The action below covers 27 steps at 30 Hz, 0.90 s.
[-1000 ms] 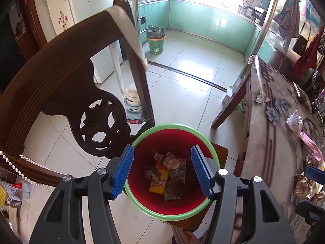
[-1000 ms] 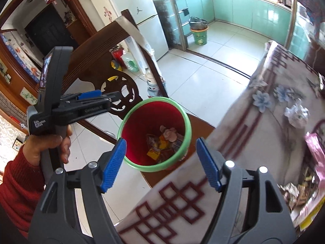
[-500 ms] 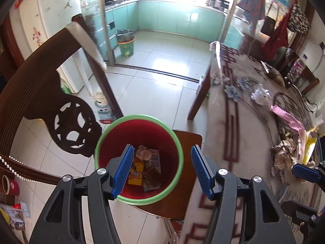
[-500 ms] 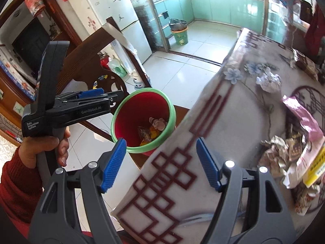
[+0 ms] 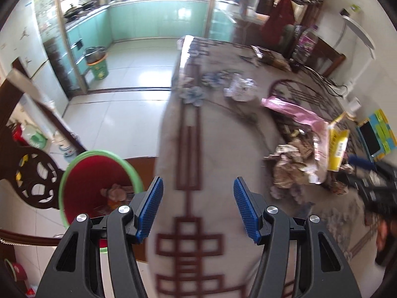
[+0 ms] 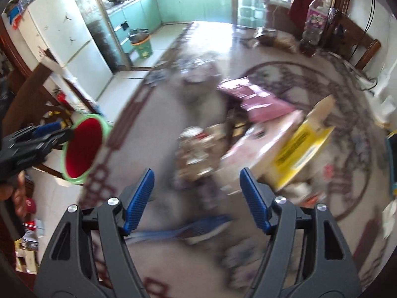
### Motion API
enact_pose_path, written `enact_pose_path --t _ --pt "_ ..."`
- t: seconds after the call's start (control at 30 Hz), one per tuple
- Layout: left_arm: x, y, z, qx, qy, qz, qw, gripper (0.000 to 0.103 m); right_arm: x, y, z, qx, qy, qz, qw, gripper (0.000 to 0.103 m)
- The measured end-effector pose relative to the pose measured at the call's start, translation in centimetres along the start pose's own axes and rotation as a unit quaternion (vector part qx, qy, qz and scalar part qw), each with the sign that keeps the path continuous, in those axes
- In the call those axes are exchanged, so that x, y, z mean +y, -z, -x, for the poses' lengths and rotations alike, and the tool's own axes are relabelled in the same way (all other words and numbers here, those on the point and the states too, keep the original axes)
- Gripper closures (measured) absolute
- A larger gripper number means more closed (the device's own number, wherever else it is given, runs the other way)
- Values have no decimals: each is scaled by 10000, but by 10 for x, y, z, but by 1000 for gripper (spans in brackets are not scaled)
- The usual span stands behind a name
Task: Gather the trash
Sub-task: 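Move both open grippers back over the trash on the table, then grasp the crumpled newspaper with left gripper while right grasps pink foil bag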
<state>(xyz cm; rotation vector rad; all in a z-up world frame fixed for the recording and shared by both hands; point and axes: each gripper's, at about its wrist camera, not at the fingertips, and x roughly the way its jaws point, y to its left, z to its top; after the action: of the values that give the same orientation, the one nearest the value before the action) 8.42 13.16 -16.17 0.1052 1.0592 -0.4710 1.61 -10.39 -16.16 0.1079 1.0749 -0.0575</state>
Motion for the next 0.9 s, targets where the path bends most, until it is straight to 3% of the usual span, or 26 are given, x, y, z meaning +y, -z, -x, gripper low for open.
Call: enact_pose_path --t 0.1,0.2,0.33,0.43,0.5,0.57,0.67,0.9 --pt "-32 1 -5 119 144 -70 9998 47 -49 -33 -23 162 247 -149 9995 31" --pt "-56 5 -7 200 244 -41 9995 41 -83 -62 -47 442 46 -356 9984 31" --pt "-79 8 -14 333 194 8 9993 39 -91 -88 -84 749 370 215 9963 31" --pt "-92 7 -18 375 158 5 9992 39 -97 -96 -111 1019 260 252 9941 31" --pt "-98 5 -22 411 117 43 9991 39 -103 -99 -124 1160 108 218 9930 37" --pt "-102 1 -27 451 103 101 9989 39 -106 -97 -129 1191 16 222 9926 57" --pt "-110 -6 -38 485 111 163 9986 39 -113 -92 -124 1153 -164 132 9931 70" --pt "-127 -22 -80 755 229 212 9967 41 -134 -81 -96 843 -482 -185 9951 74"
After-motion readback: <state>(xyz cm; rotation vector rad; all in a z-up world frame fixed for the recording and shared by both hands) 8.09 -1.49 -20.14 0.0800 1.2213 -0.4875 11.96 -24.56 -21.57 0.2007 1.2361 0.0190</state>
